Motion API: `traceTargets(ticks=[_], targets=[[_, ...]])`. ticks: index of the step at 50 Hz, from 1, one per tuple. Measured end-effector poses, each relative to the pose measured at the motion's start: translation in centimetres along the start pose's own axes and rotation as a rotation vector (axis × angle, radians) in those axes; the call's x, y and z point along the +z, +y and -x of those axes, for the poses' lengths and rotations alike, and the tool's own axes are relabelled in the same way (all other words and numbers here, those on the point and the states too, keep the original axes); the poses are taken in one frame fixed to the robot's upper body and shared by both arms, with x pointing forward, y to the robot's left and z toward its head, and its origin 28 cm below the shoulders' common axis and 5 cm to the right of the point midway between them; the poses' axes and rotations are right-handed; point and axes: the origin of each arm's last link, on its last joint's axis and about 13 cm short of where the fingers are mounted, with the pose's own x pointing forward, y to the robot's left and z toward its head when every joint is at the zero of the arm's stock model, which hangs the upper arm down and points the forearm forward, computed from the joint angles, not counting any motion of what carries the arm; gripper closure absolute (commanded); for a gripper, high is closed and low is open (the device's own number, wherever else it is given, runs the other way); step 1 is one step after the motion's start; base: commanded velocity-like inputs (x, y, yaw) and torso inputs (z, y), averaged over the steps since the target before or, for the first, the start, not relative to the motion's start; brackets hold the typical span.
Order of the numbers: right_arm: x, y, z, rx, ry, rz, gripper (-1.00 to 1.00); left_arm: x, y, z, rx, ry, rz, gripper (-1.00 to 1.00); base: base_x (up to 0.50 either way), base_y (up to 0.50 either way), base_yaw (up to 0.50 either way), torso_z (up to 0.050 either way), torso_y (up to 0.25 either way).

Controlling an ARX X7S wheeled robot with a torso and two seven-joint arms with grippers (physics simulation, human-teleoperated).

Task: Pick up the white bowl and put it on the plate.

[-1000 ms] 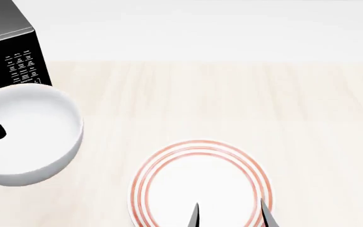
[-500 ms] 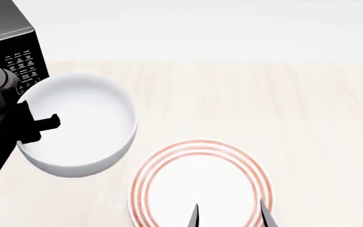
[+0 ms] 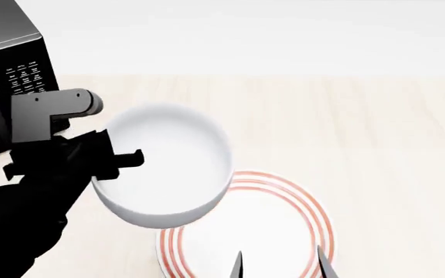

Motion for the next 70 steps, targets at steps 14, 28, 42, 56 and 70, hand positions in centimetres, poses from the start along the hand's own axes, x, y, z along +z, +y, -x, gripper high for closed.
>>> traceTargets(ticks=[14,28,42,56,70], targets=[[-0.1,0.0,0.0,0.003,0.003,0.001,-1.0,-1.8,-2.5,-1.3,-0.055,0.059,-0.009,1.0,0.0,0.0,0.0,0.0,0.001],[-0.2,0.0,0.0,0.005,0.004,0.001,-1.0,-3.0,-4.1,-2.0,-0.087,0.083,-0.016,1.0,0.0,0.0,0.0,0.0,0.001],[-0.3,0.0,0.0,0.005,0.006,0.001,-1.0,-3.6,-5.8,-2.3,-0.129,0.093,-0.015,1.0,0.0,0.0,0.0,0.0,0.001],[-0.2,-0.2,0.0,0.0,0.006,-0.002,-1.0,-4.0,-6.8,-2.7,-0.146,0.101,-0.014,1.0,0.0,0.0,0.0,0.0,0.0],[-0.3,-0.3,0.0,-0.003,0.01,-0.005,-1.0,-4.6,-7.2,-3.4,-0.147,0.107,-0.017,1.0,0.0,0.0,0.0,0.0,0.001]])
